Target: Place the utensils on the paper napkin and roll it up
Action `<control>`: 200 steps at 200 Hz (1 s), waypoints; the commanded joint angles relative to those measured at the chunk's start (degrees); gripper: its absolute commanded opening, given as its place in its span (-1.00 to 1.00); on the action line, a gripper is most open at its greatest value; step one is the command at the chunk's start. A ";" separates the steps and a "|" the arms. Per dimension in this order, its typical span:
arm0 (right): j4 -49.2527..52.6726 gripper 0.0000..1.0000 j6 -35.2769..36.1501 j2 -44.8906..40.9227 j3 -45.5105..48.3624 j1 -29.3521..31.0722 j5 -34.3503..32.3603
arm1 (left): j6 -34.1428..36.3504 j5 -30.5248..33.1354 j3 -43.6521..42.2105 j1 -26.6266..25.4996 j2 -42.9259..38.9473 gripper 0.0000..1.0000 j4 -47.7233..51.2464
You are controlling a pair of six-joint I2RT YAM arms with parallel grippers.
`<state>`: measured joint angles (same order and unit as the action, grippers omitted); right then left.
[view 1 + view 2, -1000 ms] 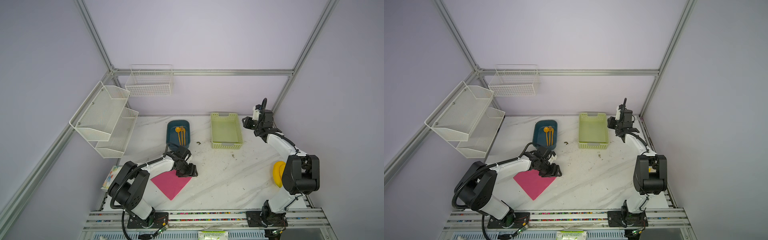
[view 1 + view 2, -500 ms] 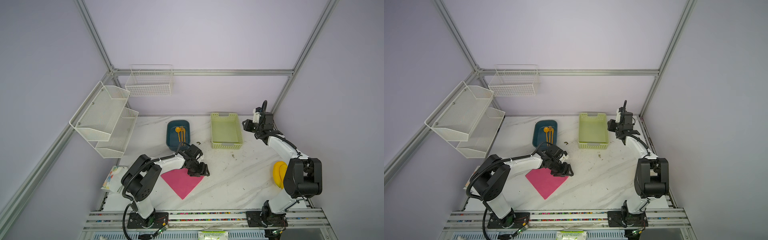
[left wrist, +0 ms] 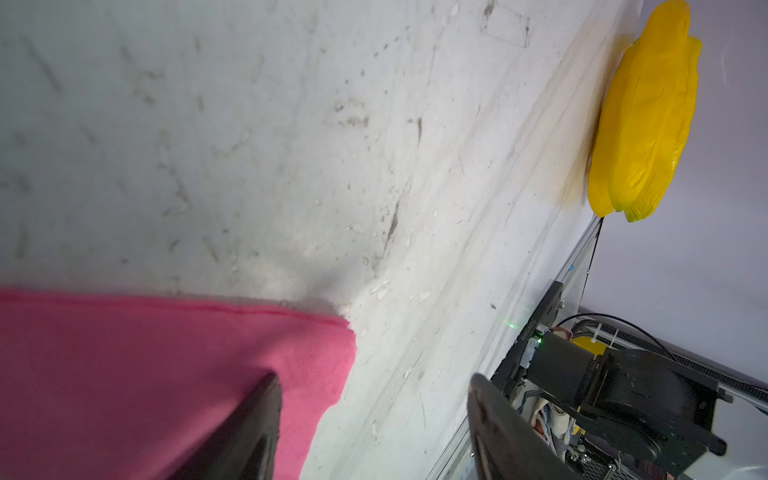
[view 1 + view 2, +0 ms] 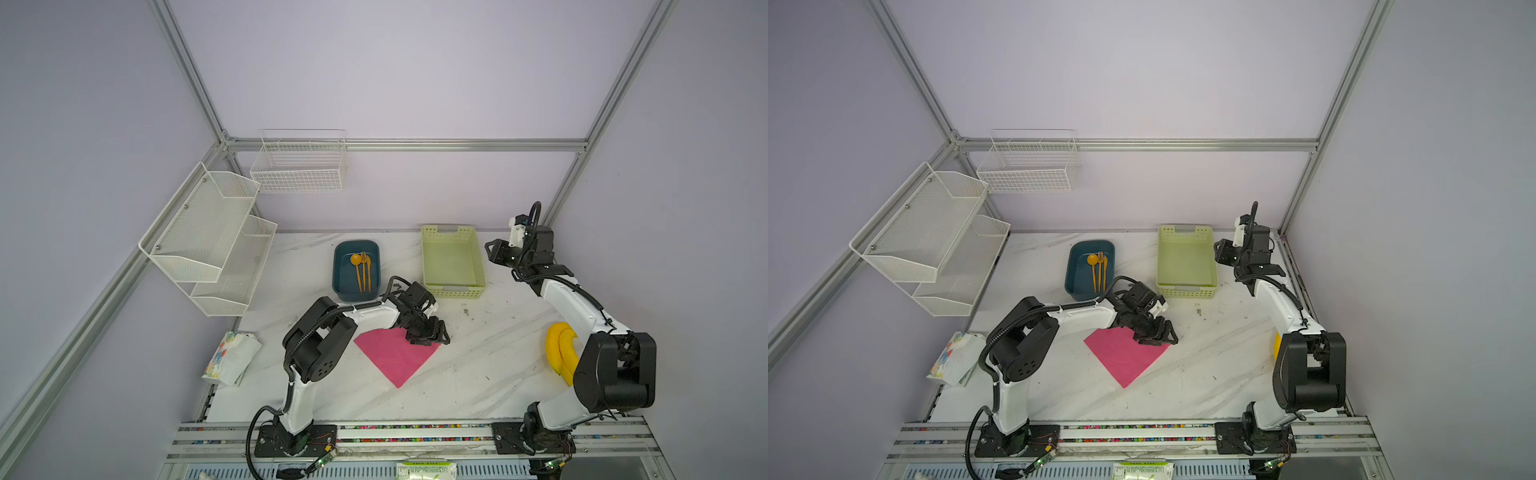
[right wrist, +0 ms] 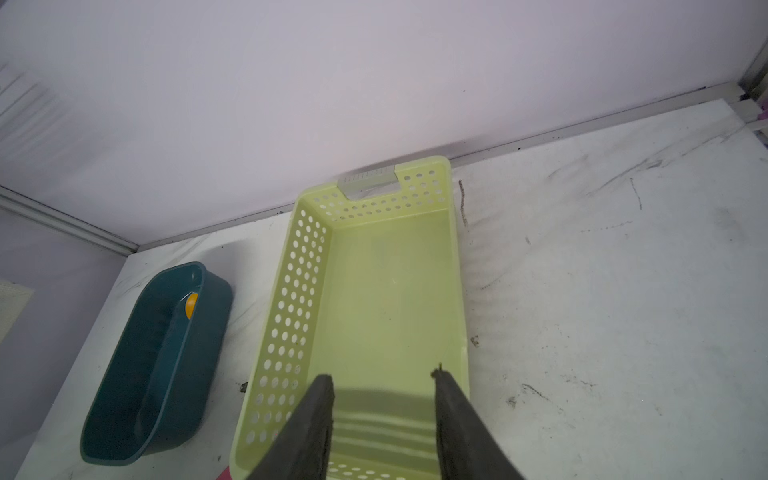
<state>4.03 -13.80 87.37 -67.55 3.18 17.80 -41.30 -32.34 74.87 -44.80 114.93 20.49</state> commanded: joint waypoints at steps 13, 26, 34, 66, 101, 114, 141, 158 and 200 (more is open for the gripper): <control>4.75 -0.14 -3.43 -3.58 1.46 4.19 3.30 | 0.94 2.13 5.92 -0.17 -3.30 0.40 -0.26; 5.97 -0.14 -4.41 -4.50 2.04 6.88 3.24 | 2.37 4.22 5.88 0.35 -6.17 0.40 0.82; 6.84 -0.14 -4.91 -4.92 2.43 9.19 2.83 | 3.35 5.66 5.77 0.87 -8.03 0.40 1.99; 8.10 -0.15 -9.15 -6.02 5.23 17.33 1.45 | 8.52 13.03 2.21 4.00 -16.19 0.36 7.76; 8.17 -0.19 -12.36 -4.60 7.84 24.73 0.43 | 12.85 19.24 -3.93 9.72 -21.73 0.19 15.11; 8.66 -0.24 -12.64 -3.01 8.33 26.65 0.86 | 14.13 19.66 -6.70 12.01 -22.84 0.15 16.19; 9.24 -0.32 -12.99 0.29 9.51 29.70 1.17 | 16.54 17.72 -11.18 14.80 -23.10 0.12 16.34; 9.40 -0.33 -12.59 2.09 10.69 30.87 2.76 | 17.04 16.49 -12.75 14.89 -21.95 0.04 16.13; 12.11 -0.43 -9.94 5.97 12.60 31.85 4.74 | 16.61 12.59 -16.61 14.88 -19.01 -0.08 14.43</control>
<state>13.45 -24.82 92.23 -56.29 34.48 21.08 -25.87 -16.51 61.54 -29.78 95.50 36.14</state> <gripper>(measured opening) 0.293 0.466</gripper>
